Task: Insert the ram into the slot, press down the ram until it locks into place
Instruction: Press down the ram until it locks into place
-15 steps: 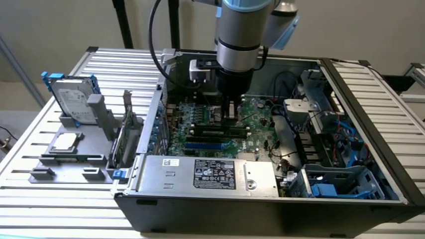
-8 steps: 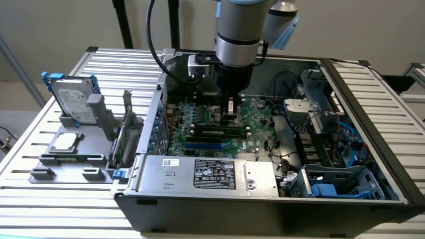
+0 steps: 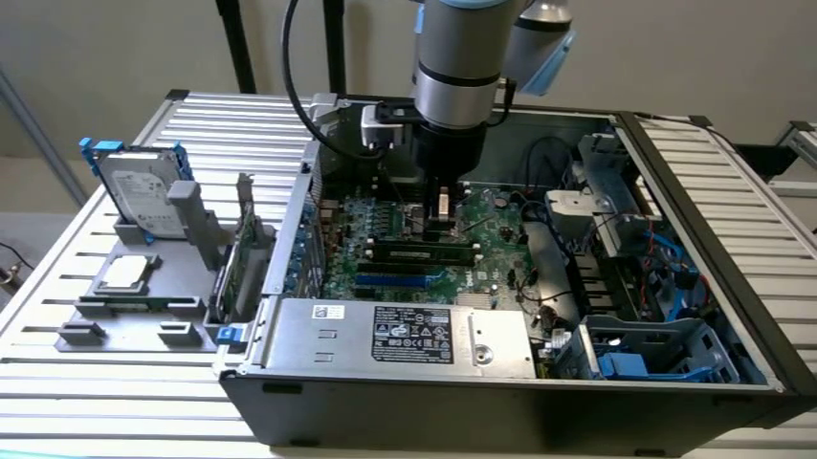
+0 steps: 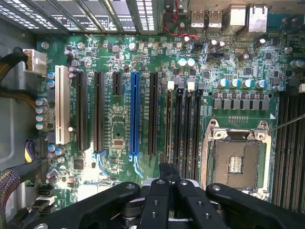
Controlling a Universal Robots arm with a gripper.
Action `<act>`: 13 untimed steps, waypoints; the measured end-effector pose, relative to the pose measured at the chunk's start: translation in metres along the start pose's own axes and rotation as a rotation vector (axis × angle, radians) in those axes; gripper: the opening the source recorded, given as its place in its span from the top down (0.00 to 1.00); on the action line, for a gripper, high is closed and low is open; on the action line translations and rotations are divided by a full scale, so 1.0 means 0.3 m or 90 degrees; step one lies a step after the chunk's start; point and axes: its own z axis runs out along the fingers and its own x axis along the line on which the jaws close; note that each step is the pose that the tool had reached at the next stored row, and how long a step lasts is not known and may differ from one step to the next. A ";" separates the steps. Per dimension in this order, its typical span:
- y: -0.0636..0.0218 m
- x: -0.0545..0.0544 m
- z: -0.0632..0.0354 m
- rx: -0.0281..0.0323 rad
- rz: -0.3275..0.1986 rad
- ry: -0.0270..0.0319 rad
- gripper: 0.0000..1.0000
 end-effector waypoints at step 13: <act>0.000 -0.007 0.023 0.0017 0.000 0.0008 0.89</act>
